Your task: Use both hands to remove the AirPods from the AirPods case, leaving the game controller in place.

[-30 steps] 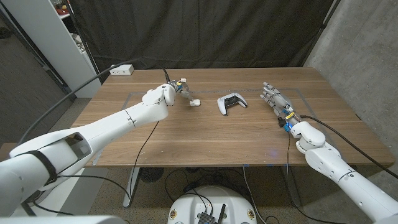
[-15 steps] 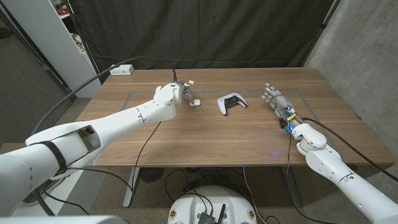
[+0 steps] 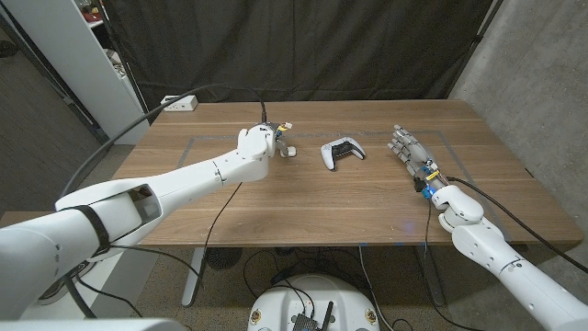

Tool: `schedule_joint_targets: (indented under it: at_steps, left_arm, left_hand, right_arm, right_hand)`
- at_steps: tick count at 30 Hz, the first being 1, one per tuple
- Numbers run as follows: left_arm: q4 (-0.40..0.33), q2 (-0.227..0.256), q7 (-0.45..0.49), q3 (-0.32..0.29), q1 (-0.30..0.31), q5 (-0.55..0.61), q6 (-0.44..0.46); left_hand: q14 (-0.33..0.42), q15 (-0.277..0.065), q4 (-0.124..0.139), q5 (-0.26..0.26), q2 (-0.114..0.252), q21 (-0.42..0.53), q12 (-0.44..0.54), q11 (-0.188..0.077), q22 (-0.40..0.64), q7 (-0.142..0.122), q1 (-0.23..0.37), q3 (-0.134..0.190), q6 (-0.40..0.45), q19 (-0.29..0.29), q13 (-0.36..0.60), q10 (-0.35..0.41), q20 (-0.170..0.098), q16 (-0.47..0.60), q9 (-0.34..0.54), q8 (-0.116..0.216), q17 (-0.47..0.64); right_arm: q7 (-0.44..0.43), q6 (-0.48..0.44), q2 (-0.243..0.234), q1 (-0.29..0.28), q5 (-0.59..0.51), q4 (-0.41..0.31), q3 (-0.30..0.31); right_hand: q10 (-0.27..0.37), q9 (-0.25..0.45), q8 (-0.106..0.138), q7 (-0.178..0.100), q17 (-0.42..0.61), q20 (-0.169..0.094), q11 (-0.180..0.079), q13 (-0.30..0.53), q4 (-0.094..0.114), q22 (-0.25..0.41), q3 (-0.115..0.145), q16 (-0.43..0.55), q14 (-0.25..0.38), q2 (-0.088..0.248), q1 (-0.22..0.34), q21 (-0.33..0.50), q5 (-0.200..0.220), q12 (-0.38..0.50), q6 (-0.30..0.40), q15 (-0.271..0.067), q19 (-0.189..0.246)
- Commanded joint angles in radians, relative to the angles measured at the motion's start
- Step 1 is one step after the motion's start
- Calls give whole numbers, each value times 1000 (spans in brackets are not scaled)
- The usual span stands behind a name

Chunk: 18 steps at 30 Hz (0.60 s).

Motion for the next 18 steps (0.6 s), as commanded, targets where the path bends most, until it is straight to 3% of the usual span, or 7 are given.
schedule_joint_targets:
  at_steps: [1, 13, 18]
  left_arm:
    - [24, -21, 35, -4, 20, 7, -27]
    - [64, -49, 102, -20, 51, -2, -53]
    - [90, -69, 137, -17, 59, 6, -43]
  left_hand:
    - [5, -5, 2, 5, 15, -3, 7, 0, 6, -4, 4, -8, -3, 12, -2, 7, -4, 2, 8, -1, 2]
    - [39, -19, -4, 2, 45, -3, 18, -11, 7, -5, 37, -9, 41, 43, -12, 41, -14, 6, 21, 17, 1]
    - [94, -30, -17, 4, 83, 5, 36, -25, 9, -2, 87, -1, 105, 89, -19, 94, -16, 14, 36, 44, 0]
  right_arm:
    - [17, 22, 6, -16, 16, 12, 11]
    - [25, 34, 4, -36, 27, 11, 22]
    - [29, 38, 3, -39, 27, 15, 24]
  right_hand:
    - [11, 4, 4, -4, 4, 4, -2, 5, 8, 4, 1, 8, 10, 6, -12, 5, 8, 7, 2, -88, 2]
    - [14, 4, 5, -4, 7, 6, -2, 6, 25, 4, -4, 10, 12, 20, -36, 6, 9, 8, 3, -87, 1]
    - [15, 5, 5, -4, 8, 7, 0, 6, 31, 4, -7, 10, 13, 22, -47, 6, 9, 8, 4, -87, 2]
